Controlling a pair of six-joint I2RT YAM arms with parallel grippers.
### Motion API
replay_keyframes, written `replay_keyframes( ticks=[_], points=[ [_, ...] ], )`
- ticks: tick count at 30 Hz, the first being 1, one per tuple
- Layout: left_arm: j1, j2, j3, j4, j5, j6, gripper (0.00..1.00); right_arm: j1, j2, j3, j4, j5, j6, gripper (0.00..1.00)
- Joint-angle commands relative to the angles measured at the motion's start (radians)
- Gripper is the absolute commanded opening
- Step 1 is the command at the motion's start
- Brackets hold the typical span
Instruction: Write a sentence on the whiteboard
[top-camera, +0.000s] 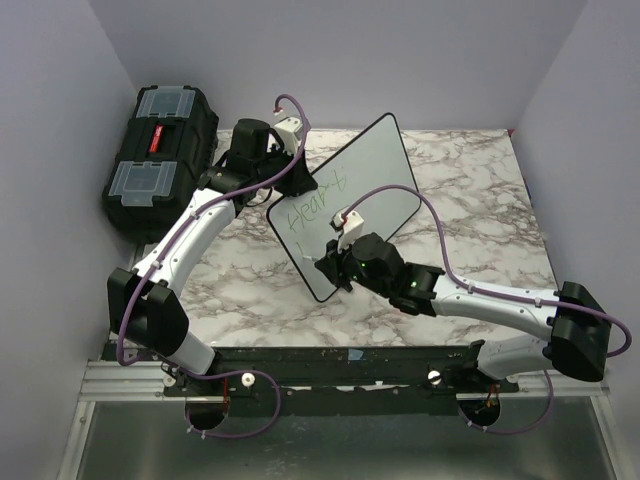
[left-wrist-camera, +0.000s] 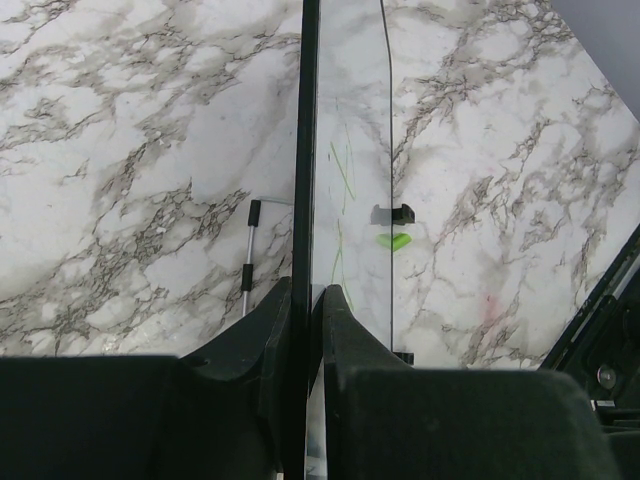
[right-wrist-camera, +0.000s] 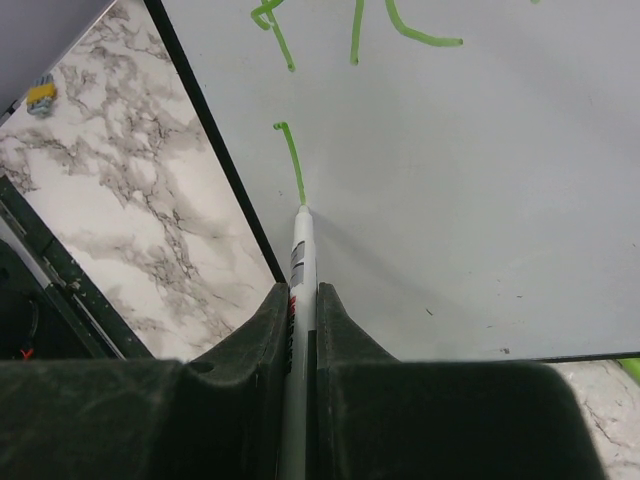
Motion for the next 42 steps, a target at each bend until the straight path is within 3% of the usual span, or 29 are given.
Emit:
replay_keyframes(
  ticks=[1,31,42],
  points=[
    [-0.010,0.022,-0.037,-0.072,-0.069,0.087,0.00,0.009,0.008,0.003,-0.007,0.037,0.011,0.01],
    [-0.010,0.034,-0.025,-0.074,-0.061,0.087,0.00,0.009,0.065,0.099,-0.017,0.211,0.003,0.01],
    [-0.010,0.029,-0.023,-0.076,-0.061,0.082,0.00,0.009,0.055,0.053,-0.038,0.179,0.029,0.01]
  ],
)
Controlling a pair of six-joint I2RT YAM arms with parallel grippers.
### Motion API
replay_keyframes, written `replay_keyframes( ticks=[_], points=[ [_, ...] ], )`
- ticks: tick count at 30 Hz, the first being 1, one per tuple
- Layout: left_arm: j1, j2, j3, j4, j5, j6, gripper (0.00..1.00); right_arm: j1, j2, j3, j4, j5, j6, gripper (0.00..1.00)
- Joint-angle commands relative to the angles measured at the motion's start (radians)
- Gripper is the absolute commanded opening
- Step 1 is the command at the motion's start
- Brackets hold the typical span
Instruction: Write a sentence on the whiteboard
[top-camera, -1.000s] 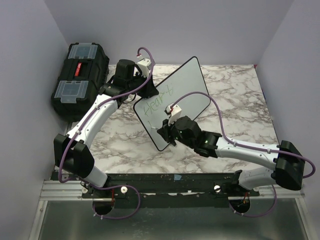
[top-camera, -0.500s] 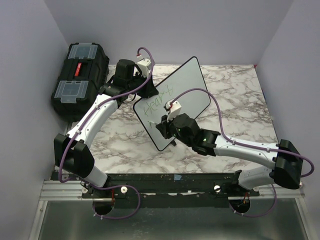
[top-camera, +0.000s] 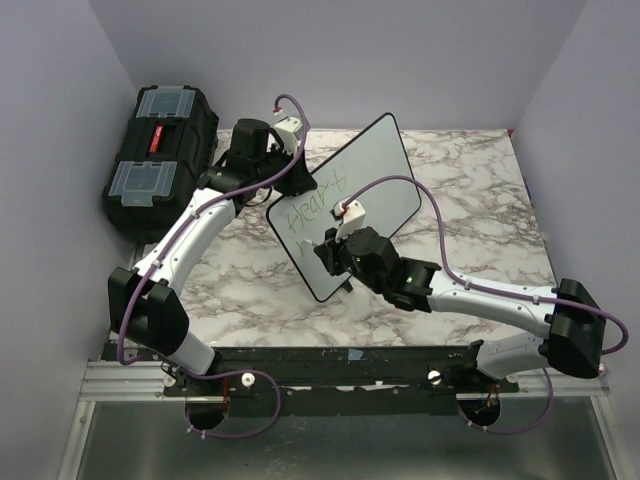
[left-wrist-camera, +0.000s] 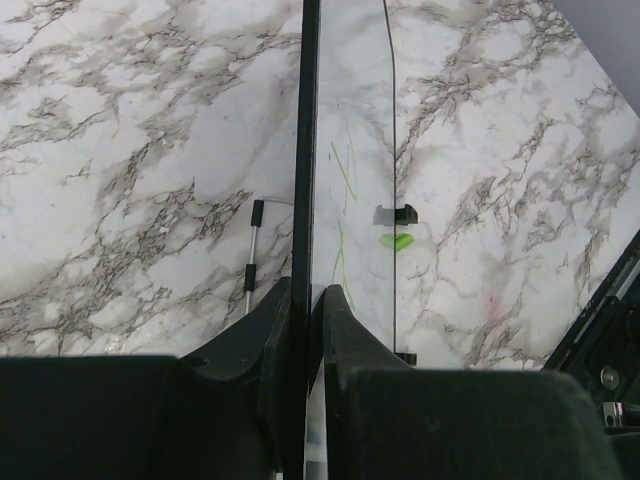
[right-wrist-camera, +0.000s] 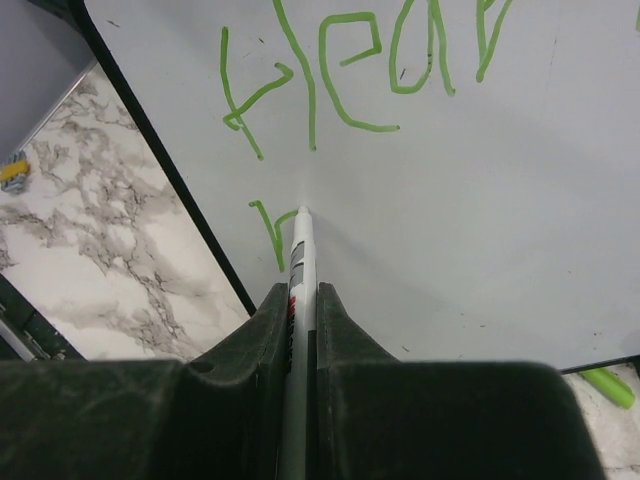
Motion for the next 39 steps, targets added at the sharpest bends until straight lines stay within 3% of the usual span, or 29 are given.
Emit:
replay_keyframes(
  ticks=[1,24,39],
  points=[
    [-0.013,0.026,-0.024,-0.078,-0.062,0.077,0.00,-0.003,0.017,-0.037,-0.029,0.024,0.023,0.01],
    [-0.014,0.017,-0.026,-0.081,-0.067,0.071,0.00,-0.003,-0.047,-0.082,-0.071,-0.014,0.064,0.01],
    [-0.015,0.016,-0.029,-0.082,-0.064,0.075,0.00,-0.003,-0.130,-0.137,0.038,0.042,0.101,0.01]
  ],
)
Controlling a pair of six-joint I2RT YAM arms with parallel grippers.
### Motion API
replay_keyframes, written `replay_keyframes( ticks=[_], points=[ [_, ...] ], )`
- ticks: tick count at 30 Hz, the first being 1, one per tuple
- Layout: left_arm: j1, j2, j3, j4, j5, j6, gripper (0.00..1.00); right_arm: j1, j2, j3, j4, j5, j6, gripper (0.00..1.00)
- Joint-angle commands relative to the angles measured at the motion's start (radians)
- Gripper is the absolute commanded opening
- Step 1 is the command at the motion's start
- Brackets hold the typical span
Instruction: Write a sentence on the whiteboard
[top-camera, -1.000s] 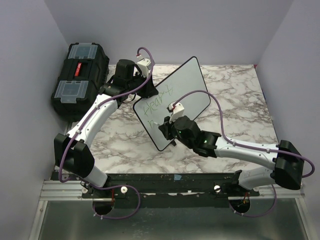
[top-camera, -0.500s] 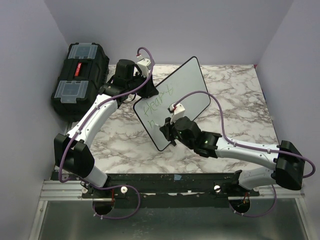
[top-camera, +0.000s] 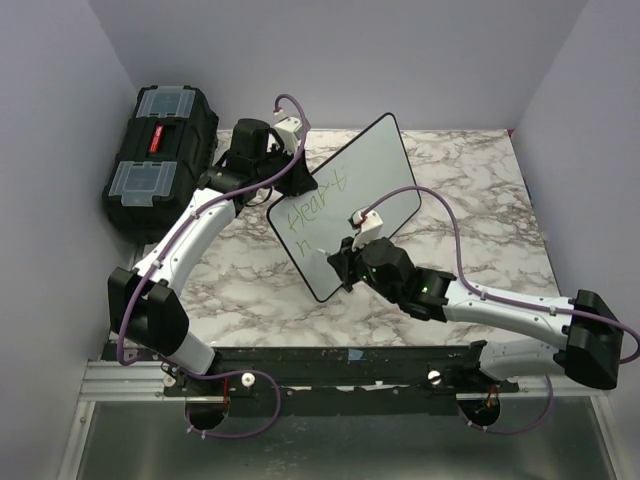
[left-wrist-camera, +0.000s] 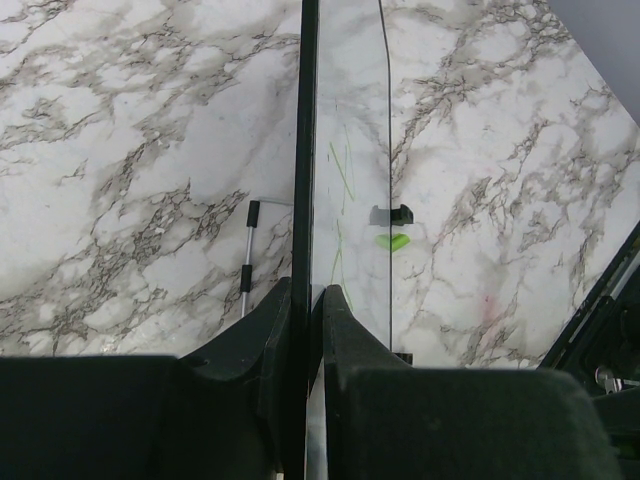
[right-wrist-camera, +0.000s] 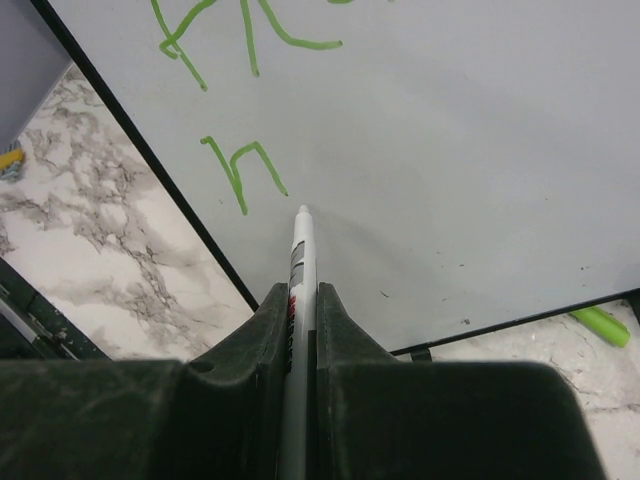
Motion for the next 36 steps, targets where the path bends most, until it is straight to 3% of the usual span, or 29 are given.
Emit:
replay_keyframes(
  ticks=[1,21,36],
  points=[
    [-0.013,0.017,-0.030,-0.083,-0.068,0.081,0.00,-0.001,-0.008,0.005,0.051,0.057,0.013,0.01],
    [-0.013,0.017,-0.032,-0.078,-0.054,0.086,0.00,-0.001,0.084,0.097,0.098,0.126,-0.020,0.01],
    [-0.013,0.025,-0.028,-0.076,-0.051,0.086,0.00,0.000,0.106,0.074,0.110,0.048,-0.016,0.01]
  ],
)
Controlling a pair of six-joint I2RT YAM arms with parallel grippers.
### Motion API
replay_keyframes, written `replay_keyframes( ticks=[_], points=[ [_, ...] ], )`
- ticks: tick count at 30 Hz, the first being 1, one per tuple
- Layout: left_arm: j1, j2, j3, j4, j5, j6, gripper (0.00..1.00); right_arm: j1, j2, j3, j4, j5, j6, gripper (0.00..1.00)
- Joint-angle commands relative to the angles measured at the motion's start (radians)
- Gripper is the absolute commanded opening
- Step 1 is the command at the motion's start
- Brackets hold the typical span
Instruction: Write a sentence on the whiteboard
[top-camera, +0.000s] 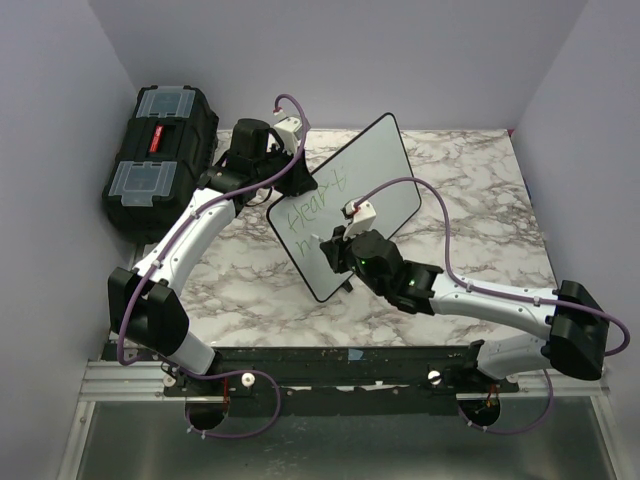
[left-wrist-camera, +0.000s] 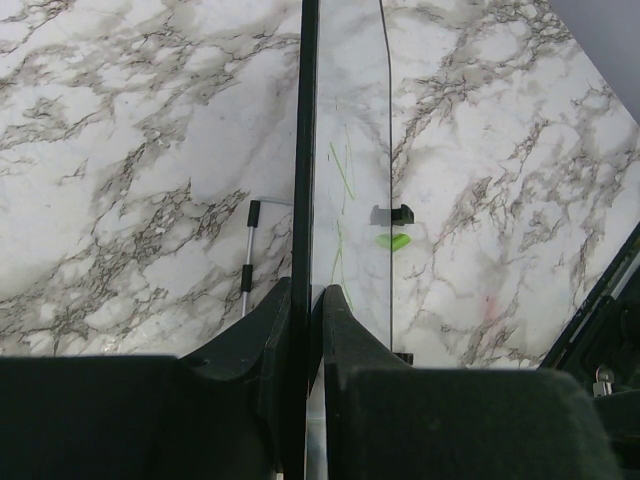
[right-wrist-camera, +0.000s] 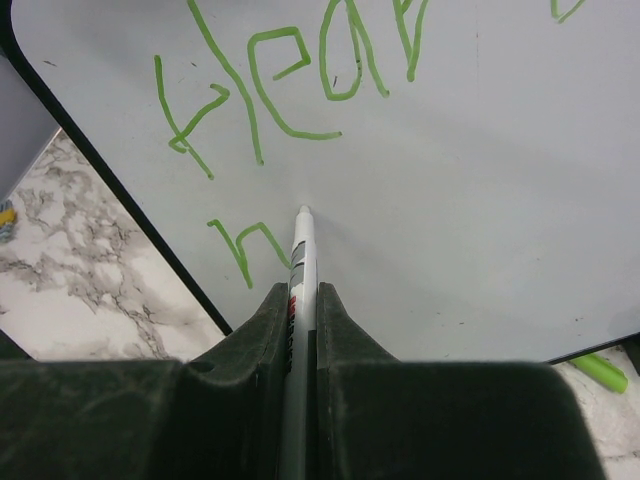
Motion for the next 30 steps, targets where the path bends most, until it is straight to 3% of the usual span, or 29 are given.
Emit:
replay_keyframes(
  ticks=[1,15,30],
  points=[
    [-0.014,0.025,-0.028,-0.076,-0.052,0.085,0.00,-0.001,0.010,-0.009,0.031,-0.041,0.003,0.01],
    [-0.014,0.025,-0.027,-0.079,-0.054,0.080,0.00,-0.001,-0.023,-0.089,0.024,-0.080,0.038,0.01],
    [-0.014,0.028,-0.028,-0.078,-0.051,0.082,0.00,-0.001,-0.001,-0.039,-0.027,0.071,0.044,0.01]
  ],
)
